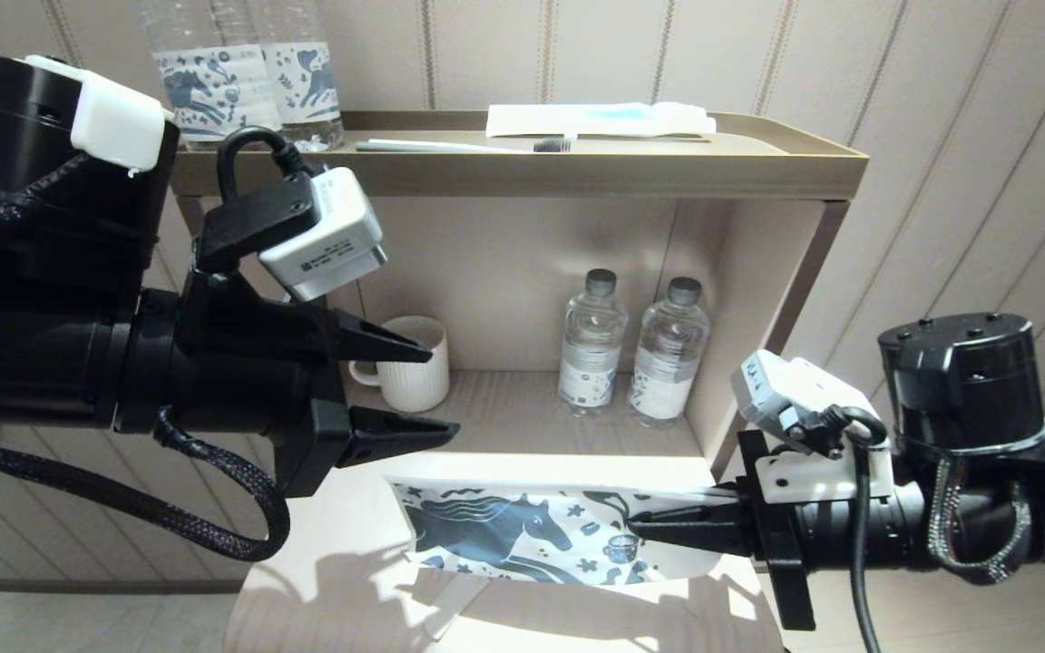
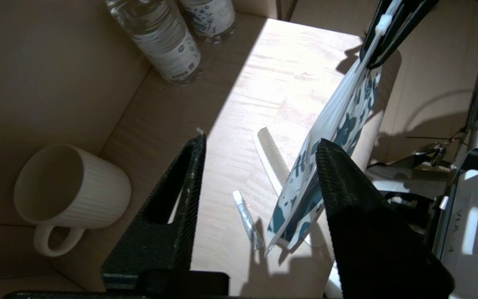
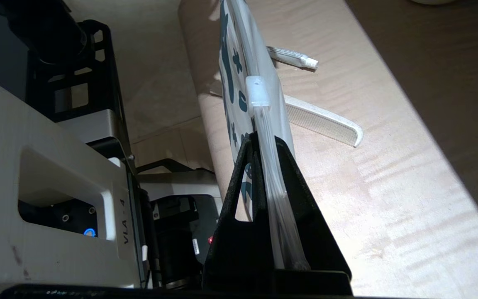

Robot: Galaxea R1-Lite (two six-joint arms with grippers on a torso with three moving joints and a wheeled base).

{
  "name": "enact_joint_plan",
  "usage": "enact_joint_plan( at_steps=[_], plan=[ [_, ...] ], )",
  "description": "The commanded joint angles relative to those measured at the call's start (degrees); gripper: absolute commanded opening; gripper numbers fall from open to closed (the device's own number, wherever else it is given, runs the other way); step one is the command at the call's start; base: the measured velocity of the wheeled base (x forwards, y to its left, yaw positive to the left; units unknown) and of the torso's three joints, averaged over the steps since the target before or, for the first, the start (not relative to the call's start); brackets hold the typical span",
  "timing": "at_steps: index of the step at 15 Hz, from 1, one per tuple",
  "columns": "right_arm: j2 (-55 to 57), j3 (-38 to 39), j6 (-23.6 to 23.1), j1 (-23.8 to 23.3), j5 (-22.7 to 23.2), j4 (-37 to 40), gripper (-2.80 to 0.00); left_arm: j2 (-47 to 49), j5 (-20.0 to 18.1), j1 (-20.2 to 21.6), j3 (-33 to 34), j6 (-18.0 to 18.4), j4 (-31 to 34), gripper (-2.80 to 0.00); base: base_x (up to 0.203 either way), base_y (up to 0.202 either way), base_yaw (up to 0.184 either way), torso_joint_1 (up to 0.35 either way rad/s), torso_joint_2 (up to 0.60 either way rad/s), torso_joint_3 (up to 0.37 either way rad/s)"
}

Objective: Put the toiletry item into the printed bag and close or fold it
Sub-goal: Open the storage bag

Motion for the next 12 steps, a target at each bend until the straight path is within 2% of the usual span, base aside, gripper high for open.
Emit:
enact_joint_plan(
  at_steps=[1, 8, 11, 12],
  plan=[
    [0.32, -0.20, -0.13, 1.62, 0.24, -0.04, -2.80, 0.42, -0.11, -1.85, 0.15, 0.13, -0.01, -2.80, 0.000, 0.000, 0.000, 0.000, 0.00, 0.000],
    [0.44, -0.90, -0.13, 2.11, 0.27, -0.09, -2.80, 4.96, -0.04, -7.15, -1.83, -0.84, -0.29, -2.80, 0.000, 0.000, 0.000, 0.000, 0.00, 0.000],
    [1.23, -1.15, -0.21, 2.81, 0.36, -0.31, -2.80, 6.05, -0.28, -8.98, -2.93, -2.57, -0.27, -2.80, 0.000, 0.000, 0.000, 0.000, 0.00, 0.000],
    [1.43, -1.24, -0.21, 2.93, 0.36, -0.42, -2.80, 6.51, -0.12, -10.04, -2.92, -3.79, -0.28, 0.00, 0.000, 0.000, 0.000, 0.000, 0.00, 0.000]
  ],
)
